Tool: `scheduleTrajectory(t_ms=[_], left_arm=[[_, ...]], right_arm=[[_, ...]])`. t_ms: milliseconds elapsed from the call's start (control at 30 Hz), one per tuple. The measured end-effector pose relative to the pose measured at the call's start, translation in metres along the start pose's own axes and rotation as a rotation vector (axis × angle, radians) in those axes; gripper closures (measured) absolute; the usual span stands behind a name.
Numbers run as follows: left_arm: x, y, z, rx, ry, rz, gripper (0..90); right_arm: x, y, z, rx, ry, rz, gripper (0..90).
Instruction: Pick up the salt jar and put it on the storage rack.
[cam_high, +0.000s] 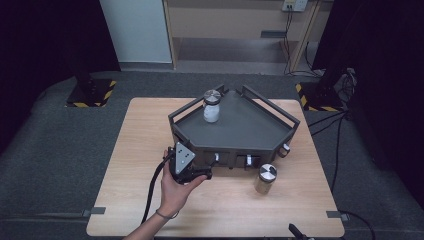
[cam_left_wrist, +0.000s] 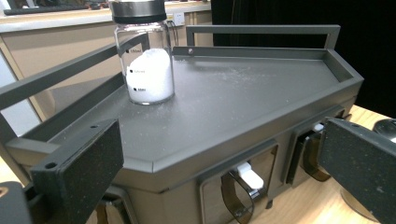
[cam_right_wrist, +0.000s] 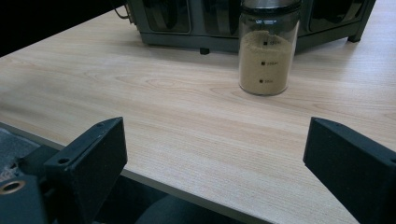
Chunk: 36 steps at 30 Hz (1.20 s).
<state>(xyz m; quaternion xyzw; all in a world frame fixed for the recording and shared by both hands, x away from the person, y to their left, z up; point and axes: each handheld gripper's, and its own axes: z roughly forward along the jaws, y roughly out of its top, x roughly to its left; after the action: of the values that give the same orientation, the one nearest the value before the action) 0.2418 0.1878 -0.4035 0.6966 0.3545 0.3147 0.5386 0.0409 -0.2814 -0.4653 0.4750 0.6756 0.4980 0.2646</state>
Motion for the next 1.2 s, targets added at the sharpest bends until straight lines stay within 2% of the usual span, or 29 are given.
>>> scheduleTrajectory(t_ms=[133, 533, 800, 933, 1033, 1133, 1167, 1200], left_arm=[[-0.002, -0.005, -0.005, 0.0, -0.008, 0.008, 0.0], [-0.003, -0.021, -0.026, 0.028, -0.017, -0.016, 0.0], [-0.004, -0.029, -0.046, 0.073, -0.028, -0.019, 0.0], [-0.004, -0.029, -0.051, 0.091, -0.03, -0.016, 0.0], [-0.006, -0.028, -0.057, 0.115, -0.027, -0.036, 0.0], [-0.007, -0.025, -0.061, 0.144, -0.03, -0.036, 0.0], [-0.006, -0.024, -0.063, 0.166, -0.036, -0.06, 0.0], [-0.006, -0.024, -0.063, 0.166, -0.036, -0.06, 0.0]], right_arm=[[0.0, 0.0, 0.0, 0.001, 0.001, 0.0, 6.2], [0.001, 0.0, 0.0, 0.004, -0.002, -0.008, 6.2], [0.003, 0.0, 0.001, 0.009, -0.004, -0.015, 6.2], [0.003, 0.0, 0.0, 0.008, -0.003, -0.02, 6.2], [0.003, 0.0, 0.0, 0.006, -0.003, -0.025, 6.2], [0.003, 0.0, 0.0, 0.005, -0.002, -0.023, 6.2], [0.003, 0.0, 0.0, 0.004, -0.001, -0.024, 6.2], [0.003, 0.0, 0.0, 0.005, 0.0, -0.025, 6.2]])
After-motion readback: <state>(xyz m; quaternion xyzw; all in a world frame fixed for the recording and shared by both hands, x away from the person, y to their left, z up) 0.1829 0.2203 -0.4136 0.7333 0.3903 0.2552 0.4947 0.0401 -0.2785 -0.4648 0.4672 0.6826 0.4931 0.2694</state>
